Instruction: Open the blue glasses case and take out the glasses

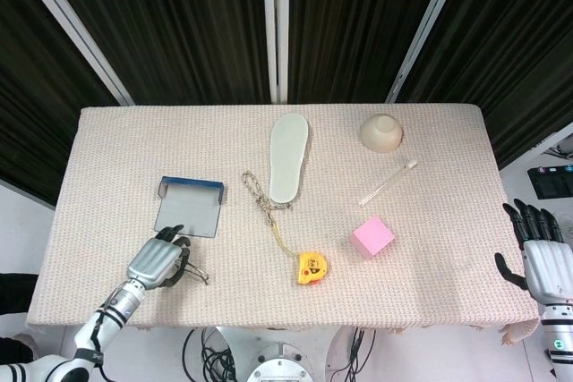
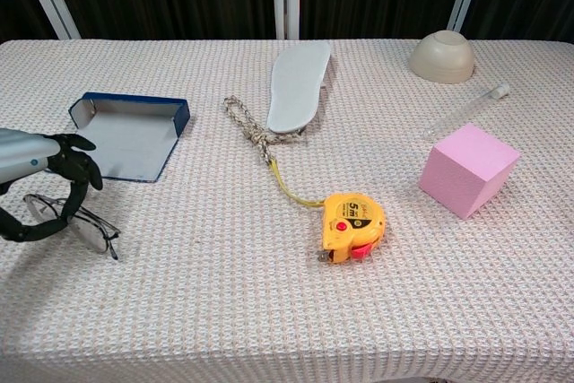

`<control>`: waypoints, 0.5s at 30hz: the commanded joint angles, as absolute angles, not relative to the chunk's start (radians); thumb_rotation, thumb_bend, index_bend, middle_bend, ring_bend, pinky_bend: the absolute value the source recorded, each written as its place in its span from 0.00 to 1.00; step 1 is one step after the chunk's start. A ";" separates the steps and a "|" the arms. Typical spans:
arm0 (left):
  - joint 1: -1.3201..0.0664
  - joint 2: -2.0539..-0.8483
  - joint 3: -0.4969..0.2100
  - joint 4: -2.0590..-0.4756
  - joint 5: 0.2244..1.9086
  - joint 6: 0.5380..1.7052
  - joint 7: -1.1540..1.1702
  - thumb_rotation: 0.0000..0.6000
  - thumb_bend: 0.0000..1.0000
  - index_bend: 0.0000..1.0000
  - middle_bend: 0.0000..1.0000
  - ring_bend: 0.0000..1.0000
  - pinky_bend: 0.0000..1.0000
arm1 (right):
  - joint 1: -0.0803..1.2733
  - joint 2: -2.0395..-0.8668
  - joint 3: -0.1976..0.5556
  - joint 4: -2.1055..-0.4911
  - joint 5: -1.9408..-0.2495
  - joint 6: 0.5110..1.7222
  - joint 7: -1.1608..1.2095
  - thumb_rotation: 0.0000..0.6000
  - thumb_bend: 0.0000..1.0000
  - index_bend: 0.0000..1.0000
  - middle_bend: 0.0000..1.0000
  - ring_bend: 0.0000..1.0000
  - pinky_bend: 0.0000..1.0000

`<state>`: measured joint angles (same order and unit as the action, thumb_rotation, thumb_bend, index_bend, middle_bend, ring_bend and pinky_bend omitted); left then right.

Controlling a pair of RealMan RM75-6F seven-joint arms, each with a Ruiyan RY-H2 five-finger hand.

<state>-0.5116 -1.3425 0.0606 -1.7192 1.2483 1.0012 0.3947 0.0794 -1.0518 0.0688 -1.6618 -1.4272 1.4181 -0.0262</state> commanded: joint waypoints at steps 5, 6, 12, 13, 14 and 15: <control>-0.506 -1.375 0.055 -1.657 1.329 1.021 0.313 1.00 0.44 0.04 0.16 0.02 0.11 | 0.081 -1.052 0.069 -1.661 -1.422 1.411 -0.029 1.00 0.33 0.00 0.00 0.00 0.00; -0.502 -1.382 0.055 -1.644 1.355 1.036 0.290 1.00 0.44 0.02 0.15 0.02 0.11 | 0.082 -1.052 0.069 -1.662 -1.421 1.410 -0.030 1.00 0.33 0.00 0.00 0.00 0.00; -0.490 -1.397 0.058 -1.603 1.429 1.075 0.227 1.00 0.42 0.00 0.13 0.02 0.10 | 0.082 -1.051 0.070 -1.664 -1.420 1.410 -0.029 1.00 0.33 0.00 0.00 0.00 0.00; -0.489 -1.396 0.057 -1.602 1.433 1.078 0.221 1.00 0.42 0.00 0.12 0.01 0.10 | 0.081 -1.050 0.070 -1.665 -1.420 1.411 -0.030 1.00 0.33 0.00 0.00 0.00 0.00; -0.488 -1.395 0.056 -1.602 1.437 1.082 0.220 1.00 0.42 0.00 0.12 0.01 0.10 | 0.081 -1.050 0.070 -1.665 -1.420 1.412 -0.029 1.00 0.33 0.00 0.00 0.00 0.00; -0.486 -1.392 0.054 -1.603 1.441 1.088 0.220 1.00 0.42 0.00 0.12 0.00 0.10 | 0.080 -1.050 0.070 -1.666 -1.421 1.414 -0.029 1.00 0.33 0.00 0.00 0.00 0.00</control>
<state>-0.4893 -1.3931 0.0557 -1.6034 1.4355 1.0810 0.2223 0.0802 -1.0502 0.0696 -1.6655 -1.4208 1.4137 -0.0292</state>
